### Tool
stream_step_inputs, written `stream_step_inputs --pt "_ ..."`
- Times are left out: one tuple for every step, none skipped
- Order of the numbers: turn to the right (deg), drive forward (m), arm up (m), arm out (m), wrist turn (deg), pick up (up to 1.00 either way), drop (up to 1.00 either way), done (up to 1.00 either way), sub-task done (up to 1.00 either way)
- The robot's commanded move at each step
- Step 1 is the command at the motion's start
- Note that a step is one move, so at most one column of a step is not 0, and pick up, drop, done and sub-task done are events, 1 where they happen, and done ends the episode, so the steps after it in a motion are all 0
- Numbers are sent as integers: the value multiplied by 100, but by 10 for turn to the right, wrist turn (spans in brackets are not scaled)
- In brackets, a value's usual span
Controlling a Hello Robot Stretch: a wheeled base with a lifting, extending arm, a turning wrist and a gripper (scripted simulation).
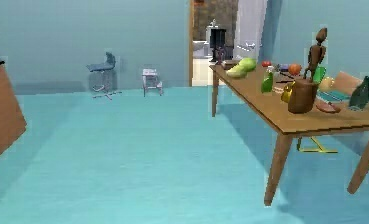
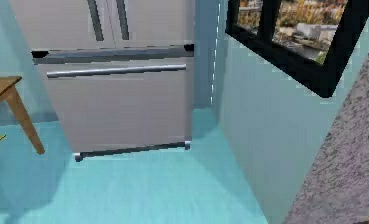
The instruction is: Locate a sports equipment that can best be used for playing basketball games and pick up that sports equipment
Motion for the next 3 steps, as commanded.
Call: stream_step_inputs --pt "0 100 0 0 0 0 0 0 0" --pt "0 100 0 0 0 0 0 0 0" --pt "0 95 0 0 0 0 0 0 0"
